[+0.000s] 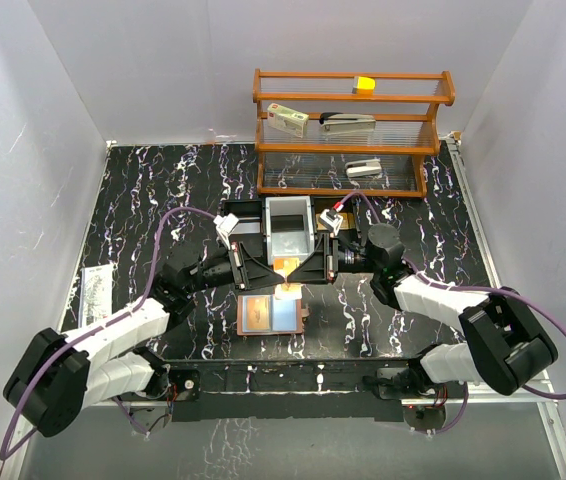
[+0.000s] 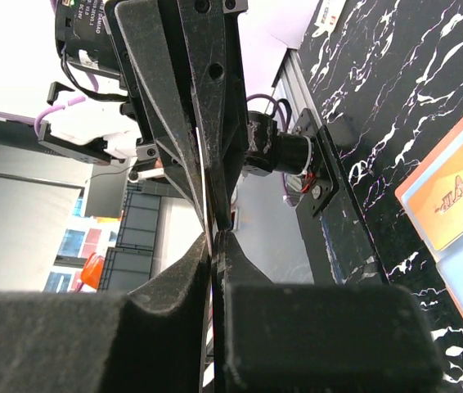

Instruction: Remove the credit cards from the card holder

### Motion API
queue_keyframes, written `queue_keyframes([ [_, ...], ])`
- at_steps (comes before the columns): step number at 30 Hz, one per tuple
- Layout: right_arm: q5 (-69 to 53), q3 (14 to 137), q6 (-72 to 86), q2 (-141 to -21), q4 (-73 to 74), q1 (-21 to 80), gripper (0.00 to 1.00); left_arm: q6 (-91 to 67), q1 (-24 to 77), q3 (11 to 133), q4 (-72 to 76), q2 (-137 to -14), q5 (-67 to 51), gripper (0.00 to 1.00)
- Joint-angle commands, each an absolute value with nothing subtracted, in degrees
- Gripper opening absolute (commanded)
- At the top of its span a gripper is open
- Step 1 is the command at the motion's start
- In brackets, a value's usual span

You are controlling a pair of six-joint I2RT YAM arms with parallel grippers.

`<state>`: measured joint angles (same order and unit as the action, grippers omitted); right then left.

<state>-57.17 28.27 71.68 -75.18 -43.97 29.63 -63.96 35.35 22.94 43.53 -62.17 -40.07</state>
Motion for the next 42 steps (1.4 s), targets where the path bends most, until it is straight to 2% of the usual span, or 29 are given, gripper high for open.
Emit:
queue_keyframes([
  [1, -55.6, 30.5, 69.9, -73.9, -45.6, 30.1, 0.0, -60.5, 35.4, 25.6, 39.4, -60.7, -39.1, 0.03],
  [2, -55.0, 30.9, 67.7, -73.5, -43.3, 30.1, 0.0, -59.2, 35.4, 26.1, 36.5, -60.1, -38.2, 0.16],
  [4, -53.3, 32.1, 63.3, -72.1, -37.4, 30.0, 0.0, -55.9, 35.4, 27.6, 30.0, -58.3, -36.2, 0.46],
  [5, -52.1, 32.8, 60.7, -71.4, -33.7, 29.9, 0.0, -54.4, 35.4, 28.4, 26.5, -57.4, -34.8, 0.58],
  [9, -43.7, 37.5, 48.7, -68.4, -14.7, 28.7, 0.0, -47.5, 35.4, 31.5, 10.3, -54.3, -27.1, 0.95],
  [10, -40.8, 38.4, 45.8, -67.8, -10.9, 28.3, 0.0, -45.7, 35.4, 32.6, 6.1, -53.8, -24.6, 0.98],
  [16, -23.3, 43.7, 33.3, -64.5, 2.8, 26.9, 0.0, -37.1, 35.3, 38.9, -13.4, -52.3, -10.4, 0.99],
  [23, -5.4, 46.0, 11.7, -61.5, 2.4, 27.0, 0.0, -31.3, 35.3, 43.7, -24.3, -51.0, 4.9, 0.99],
  [29, -2.2, 45.9, -14.6, -62.7, -0.3, 27.0, 0.0, -26.3, 35.3, 45.8, -27.0, -50.7, 13.7, 0.99],
  [35, -1.2, 47.6, -25.7, -68.5, -3.7, 27.0, 0.0, -21.3, 35.3, 44.5, -26.9, -50.3, 19.7, 0.99],
  [42, -2.7, 50.4, -32.7, -77.9, -4.2, 26.9, 0.0, -21.6, 35.3, 39.3, -23.6, -45.4, 19.3, 0.99],
])
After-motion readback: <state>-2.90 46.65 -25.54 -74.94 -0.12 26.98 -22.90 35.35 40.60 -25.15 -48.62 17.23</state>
